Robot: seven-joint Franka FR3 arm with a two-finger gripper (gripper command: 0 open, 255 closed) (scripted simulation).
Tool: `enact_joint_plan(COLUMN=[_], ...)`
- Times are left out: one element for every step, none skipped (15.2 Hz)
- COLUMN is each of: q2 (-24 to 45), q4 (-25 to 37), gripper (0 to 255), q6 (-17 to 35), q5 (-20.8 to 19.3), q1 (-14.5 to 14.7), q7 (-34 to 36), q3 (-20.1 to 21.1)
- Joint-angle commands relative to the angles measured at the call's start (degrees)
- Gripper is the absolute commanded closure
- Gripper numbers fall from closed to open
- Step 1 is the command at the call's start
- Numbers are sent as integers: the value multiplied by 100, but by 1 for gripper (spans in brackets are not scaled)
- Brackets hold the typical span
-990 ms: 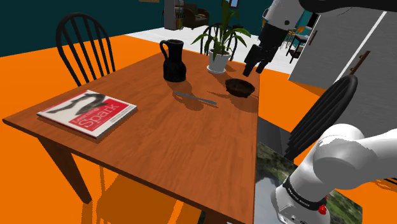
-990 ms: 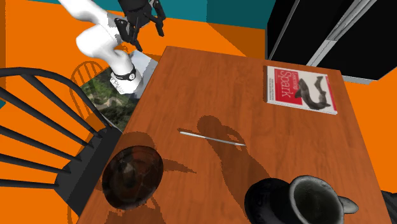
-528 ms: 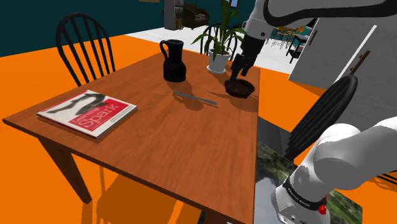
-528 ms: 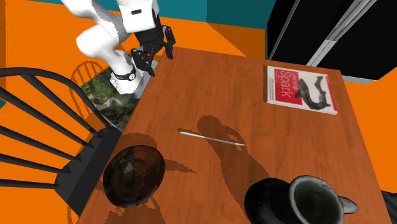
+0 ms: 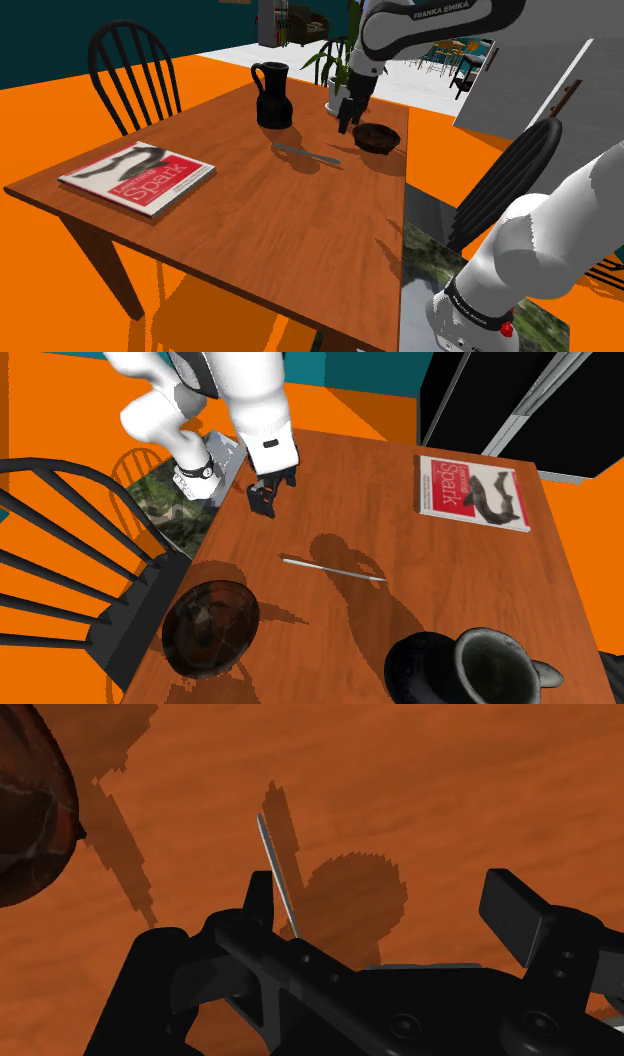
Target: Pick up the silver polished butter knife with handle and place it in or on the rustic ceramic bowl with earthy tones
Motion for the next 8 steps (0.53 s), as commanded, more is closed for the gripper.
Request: enact_joint_plan(q2=[475, 713, 950, 1189, 1427, 1666, 1906, 2145], q4=[236, 385, 540, 703, 872, 1048, 1232, 1423], gripper=[0, 0, 0, 0, 0, 0, 0, 0], q6=[155, 203, 245, 280, 310, 333, 349, 360], q5=[27, 45, 64, 83, 103, 122, 140, 157], q1=[34, 42, 47, 50, 50, 48, 42, 35], q7=[-243, -366, -488, -607, -723, -837, -948, -1055], q3=[-40, -58, -71, -80, -85, -86, -82, -75])
